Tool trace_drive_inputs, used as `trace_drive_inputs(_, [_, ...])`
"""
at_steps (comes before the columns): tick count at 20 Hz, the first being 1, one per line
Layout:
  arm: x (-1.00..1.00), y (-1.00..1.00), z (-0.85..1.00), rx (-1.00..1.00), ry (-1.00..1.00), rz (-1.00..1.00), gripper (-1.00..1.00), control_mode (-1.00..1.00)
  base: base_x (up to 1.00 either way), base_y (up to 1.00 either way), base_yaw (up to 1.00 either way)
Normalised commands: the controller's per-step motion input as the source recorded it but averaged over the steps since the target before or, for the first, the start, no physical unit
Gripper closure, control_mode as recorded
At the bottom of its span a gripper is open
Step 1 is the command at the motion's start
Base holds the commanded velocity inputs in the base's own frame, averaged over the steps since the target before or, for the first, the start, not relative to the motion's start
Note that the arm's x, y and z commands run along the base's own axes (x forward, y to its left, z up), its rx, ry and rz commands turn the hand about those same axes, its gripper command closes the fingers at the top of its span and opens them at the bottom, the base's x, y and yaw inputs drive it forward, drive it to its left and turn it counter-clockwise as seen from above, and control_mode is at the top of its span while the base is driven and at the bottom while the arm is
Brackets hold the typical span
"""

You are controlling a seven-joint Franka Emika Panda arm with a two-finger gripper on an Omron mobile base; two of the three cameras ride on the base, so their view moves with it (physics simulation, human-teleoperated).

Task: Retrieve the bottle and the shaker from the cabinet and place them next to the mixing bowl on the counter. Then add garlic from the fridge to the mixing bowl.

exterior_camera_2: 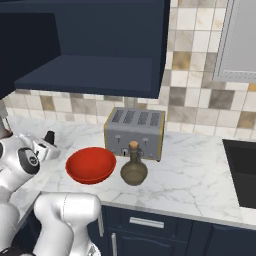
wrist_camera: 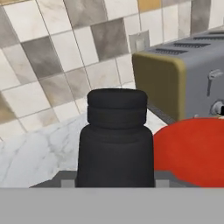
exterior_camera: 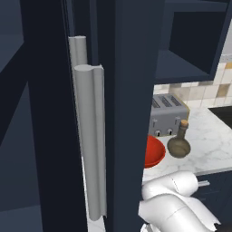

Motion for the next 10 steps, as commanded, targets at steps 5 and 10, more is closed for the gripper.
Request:
trace_drive_inputs(5, [0.40,0.02,0.00,0.00,-0.04,-0.21,1.00,-1.00,0.00,0.00,0.00])
trace_drive_inputs(10, [0.32,0.03,0.00,0.00,-0.04,-0.22,1.00,-1.00,0.00,0.00,0.00])
